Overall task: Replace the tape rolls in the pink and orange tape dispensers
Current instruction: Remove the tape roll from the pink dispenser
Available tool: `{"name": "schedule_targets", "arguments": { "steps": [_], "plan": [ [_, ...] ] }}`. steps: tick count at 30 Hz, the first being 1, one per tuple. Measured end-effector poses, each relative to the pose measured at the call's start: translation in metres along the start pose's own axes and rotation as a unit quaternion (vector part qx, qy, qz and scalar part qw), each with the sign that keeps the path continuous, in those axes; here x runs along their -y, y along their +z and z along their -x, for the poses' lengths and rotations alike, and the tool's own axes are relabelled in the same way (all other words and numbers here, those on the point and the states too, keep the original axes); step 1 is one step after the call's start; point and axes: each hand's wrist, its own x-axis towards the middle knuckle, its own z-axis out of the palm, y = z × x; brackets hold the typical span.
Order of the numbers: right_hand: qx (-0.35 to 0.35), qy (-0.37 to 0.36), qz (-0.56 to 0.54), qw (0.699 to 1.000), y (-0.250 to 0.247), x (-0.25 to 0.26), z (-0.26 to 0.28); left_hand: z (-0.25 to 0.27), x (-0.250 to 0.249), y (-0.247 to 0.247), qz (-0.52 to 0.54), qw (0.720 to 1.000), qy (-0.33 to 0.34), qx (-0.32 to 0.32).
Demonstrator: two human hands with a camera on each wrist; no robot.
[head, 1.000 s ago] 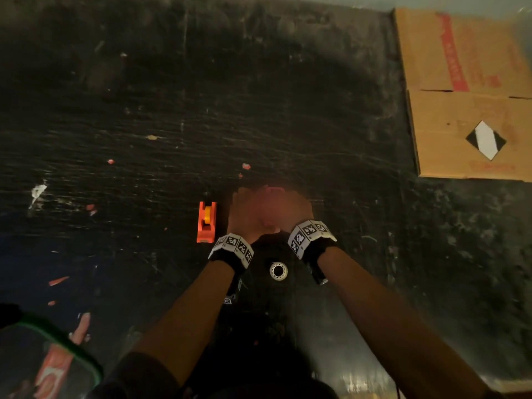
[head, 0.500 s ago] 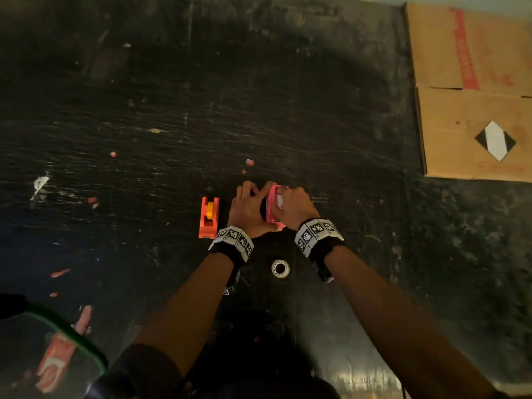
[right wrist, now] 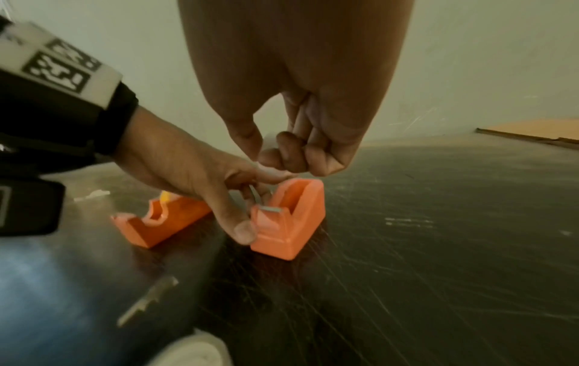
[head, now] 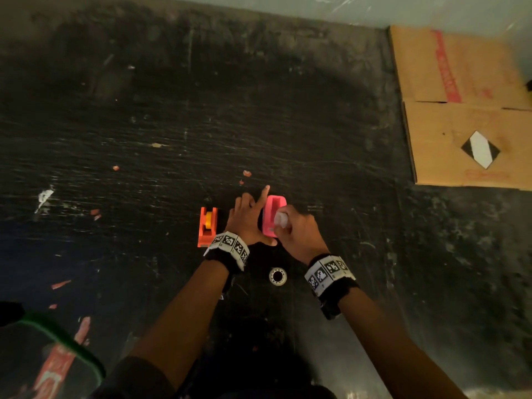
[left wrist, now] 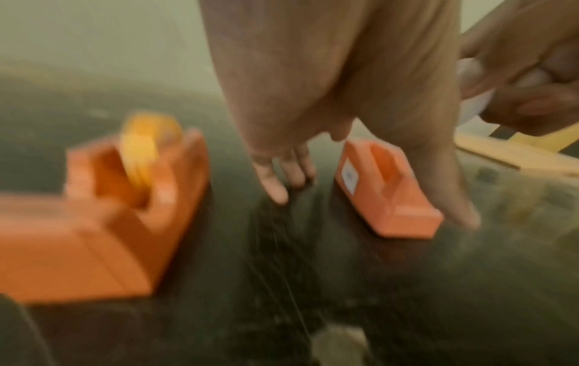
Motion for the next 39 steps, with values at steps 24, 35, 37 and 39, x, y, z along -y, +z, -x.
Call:
{"name": "schedule_targets", "arguments": {
  "steps": [24, 35, 37, 39],
  "plan": [
    [-0.117, -0.145, -0.254, 0.949, -0.037, 0.052, 0.114, 0.166, -0.031, -0.041, 0.523, 0.845, 0.104, -0.037],
    [-0.173, -0.182, -0.129, 0.959, -0.044, 0.057, 0.139, 0.186, -0.033, -0.027, 0.645, 0.756, 0.113, 0.015],
    [-0.173, -0.186, -0.126, 0.959, -0.044, 0.061, 0.141, 0.186, -0.033, -0.023, 0.675, 0.729, 0.111, 0.027],
    [-0.177, -0.197, -0.114, 0.958, -0.044, 0.065, 0.142, 0.186, -0.032, -0.021, 0.701, 0.704, 0.108, 0.036]
  ]
}}
